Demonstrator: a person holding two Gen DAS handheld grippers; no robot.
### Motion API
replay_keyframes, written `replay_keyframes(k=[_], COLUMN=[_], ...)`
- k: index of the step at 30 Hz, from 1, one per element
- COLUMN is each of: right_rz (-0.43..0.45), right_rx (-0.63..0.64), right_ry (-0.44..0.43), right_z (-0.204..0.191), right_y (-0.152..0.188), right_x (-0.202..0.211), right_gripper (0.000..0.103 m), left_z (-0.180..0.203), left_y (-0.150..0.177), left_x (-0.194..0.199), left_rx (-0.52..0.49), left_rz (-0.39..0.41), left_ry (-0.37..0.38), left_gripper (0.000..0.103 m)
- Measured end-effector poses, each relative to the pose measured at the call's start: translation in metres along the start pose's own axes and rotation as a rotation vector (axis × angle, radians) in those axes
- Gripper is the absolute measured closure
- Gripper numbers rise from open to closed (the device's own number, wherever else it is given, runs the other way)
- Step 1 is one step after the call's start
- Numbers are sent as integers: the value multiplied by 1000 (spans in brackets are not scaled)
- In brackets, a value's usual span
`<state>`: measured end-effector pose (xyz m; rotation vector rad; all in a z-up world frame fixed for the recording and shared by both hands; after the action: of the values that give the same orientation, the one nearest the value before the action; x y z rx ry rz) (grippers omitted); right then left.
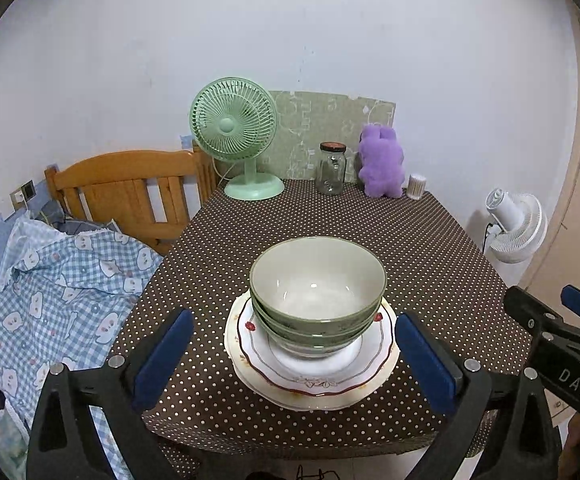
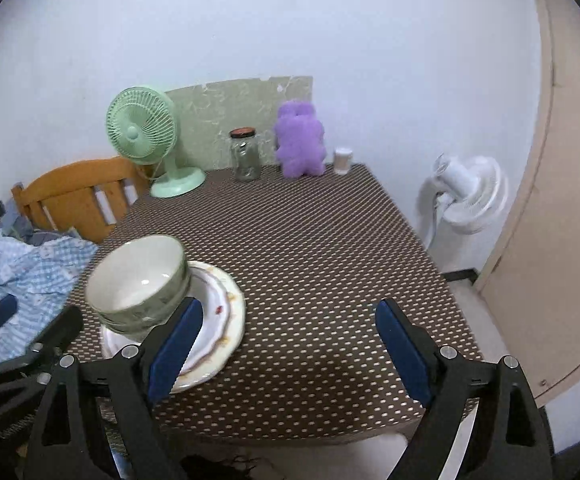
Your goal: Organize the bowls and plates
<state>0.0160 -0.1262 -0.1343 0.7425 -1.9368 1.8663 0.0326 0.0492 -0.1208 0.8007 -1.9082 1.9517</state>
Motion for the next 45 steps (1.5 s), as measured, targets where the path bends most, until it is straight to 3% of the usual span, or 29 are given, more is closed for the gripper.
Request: replay_keyframes(k=[6, 11, 45], right_rz=[54, 78, 49], right_rx=[22, 16, 17], right_ry=[-1, -5, -10], right_z=[2, 5, 21], right_y=[19, 27, 29], right_x=[1, 1, -16], right_gripper=[10, 9, 9], left_z=[-1, 4, 21], left_y=[11, 22, 21], left_x=[-1, -7, -18], left_rx=[4, -9, 5], left_rz=[50, 45, 22], left_ry=[-1, 10, 18], left_gripper=[0, 0, 0])
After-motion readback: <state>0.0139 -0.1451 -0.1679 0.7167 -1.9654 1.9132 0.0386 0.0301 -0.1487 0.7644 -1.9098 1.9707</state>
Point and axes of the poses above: each gripper's, at about its wrist camera, not at the fingertips, and x roughly against the way its jaws point, z to its right, y to its underside, the point moved 8 cm from there along -x, roughly the way its jaws point, and after that the axes turned 7 degrees about -y, right-handed, at the moved point
